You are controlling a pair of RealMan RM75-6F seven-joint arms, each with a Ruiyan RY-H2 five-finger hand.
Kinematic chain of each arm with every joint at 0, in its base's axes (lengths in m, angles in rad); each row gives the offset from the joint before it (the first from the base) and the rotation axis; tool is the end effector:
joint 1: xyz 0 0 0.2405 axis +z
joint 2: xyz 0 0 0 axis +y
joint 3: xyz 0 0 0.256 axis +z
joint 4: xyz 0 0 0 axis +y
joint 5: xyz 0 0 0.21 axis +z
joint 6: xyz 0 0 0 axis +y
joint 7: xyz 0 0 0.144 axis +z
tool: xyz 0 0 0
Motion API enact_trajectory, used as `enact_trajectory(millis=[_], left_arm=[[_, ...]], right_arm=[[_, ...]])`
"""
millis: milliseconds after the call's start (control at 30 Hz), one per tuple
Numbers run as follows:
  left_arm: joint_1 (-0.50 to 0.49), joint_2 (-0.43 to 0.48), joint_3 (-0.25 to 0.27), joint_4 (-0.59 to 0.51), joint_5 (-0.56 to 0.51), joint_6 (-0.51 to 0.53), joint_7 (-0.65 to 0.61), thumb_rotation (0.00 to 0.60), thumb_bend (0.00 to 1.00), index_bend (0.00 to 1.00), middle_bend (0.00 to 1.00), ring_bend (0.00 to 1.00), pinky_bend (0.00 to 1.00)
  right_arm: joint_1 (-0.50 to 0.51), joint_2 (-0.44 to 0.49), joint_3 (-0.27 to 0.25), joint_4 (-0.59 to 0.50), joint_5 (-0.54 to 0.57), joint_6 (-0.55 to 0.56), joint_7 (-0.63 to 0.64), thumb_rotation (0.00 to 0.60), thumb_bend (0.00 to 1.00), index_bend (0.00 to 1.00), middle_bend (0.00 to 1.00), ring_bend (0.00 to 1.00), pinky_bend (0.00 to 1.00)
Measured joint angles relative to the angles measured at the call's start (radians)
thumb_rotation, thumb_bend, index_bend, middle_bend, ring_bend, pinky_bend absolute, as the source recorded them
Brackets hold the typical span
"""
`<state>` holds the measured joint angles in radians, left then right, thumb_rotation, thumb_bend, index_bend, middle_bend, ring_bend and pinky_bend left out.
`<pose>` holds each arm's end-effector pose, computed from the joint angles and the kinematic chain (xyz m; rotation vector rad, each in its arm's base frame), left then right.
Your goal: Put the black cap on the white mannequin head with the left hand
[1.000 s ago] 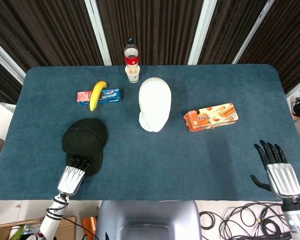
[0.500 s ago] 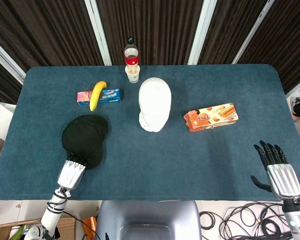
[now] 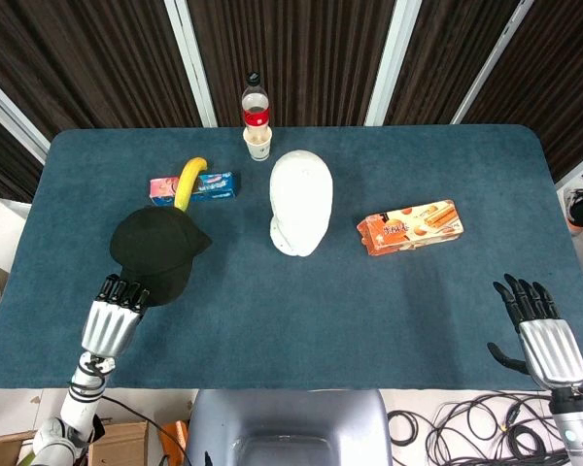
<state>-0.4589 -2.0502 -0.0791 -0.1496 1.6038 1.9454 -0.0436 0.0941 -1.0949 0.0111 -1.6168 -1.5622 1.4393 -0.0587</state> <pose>-0.2596 0.2797 0.0358 -1.4048 0.0896 -1.1624 -0.3082 -0.1750 0.1517 1.5150 -0.8708 0.8321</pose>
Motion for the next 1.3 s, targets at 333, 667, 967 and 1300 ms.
enact_trajectory(millis=[333, 667, 967, 1300], left_arm=[[-0.108, 0.142, -0.068, -0.085, -0.054, 0.146, 0.045, 0.600, 0.52, 0.74, 0.72, 0.60, 0.50], [-0.268, 0.265, -0.110, -0.340, -0.045, 0.134, 0.180, 0.600, 0.52, 0.74, 0.72, 0.60, 0.50], [-0.389, 0.340, -0.132, -0.509, -0.016, 0.012, 0.342, 0.600, 0.52, 0.74, 0.72, 0.60, 0.50], [-0.576, 0.279, -0.191, -0.504, -0.029, -0.228, 0.436, 0.600, 0.52, 0.74, 0.72, 0.61, 0.50]], right_arm=[[-0.002, 0.002, -0.003, 0.000, -0.009, 0.006, 0.006, 0.600, 0.17, 0.00, 0.00, 0.00, 0.00], [0.002, 0.005, -0.002, -0.003, -0.011, 0.001, 0.018, 0.600, 0.17, 0.00, 0.00, 0.00, 0.00], [0.010, 0.012, -0.005, 0.001, -0.007, -0.020, 0.039, 0.600, 0.17, 0.00, 0.00, 0.00, 0.00], [0.037, 0.027, -0.017, 0.010, -0.011, -0.075, 0.078, 0.600, 0.17, 0.00, 0.00, 0.00, 0.00]])
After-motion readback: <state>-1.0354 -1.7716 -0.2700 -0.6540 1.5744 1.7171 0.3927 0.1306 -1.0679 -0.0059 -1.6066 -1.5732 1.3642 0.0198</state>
